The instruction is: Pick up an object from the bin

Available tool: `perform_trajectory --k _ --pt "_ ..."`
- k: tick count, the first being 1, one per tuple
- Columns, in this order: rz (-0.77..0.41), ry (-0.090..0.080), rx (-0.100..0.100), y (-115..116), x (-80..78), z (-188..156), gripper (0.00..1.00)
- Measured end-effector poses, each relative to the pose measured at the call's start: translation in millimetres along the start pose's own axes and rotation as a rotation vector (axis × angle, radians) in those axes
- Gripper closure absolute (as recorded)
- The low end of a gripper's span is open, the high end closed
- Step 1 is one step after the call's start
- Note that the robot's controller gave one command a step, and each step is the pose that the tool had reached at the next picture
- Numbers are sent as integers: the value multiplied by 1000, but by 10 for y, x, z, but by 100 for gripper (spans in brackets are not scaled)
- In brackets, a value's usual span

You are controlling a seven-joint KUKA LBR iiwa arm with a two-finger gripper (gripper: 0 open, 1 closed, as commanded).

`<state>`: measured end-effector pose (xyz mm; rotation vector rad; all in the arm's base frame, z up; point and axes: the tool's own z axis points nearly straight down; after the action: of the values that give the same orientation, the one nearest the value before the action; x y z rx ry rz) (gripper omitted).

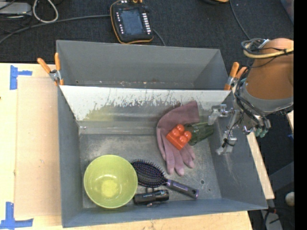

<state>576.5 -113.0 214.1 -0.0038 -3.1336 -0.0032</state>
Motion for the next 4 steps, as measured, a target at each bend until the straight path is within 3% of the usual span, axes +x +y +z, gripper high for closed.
perform_trajectory --k 1,2,3,4 --pt "-4 -7 2 7 -18 -41 0" --pt "6 -7 2 -439 -476 1464 0" --pt "-157 -21 4 -349 -436 603 0" --pt "-10 7 -4 -148 -460 1155 0"
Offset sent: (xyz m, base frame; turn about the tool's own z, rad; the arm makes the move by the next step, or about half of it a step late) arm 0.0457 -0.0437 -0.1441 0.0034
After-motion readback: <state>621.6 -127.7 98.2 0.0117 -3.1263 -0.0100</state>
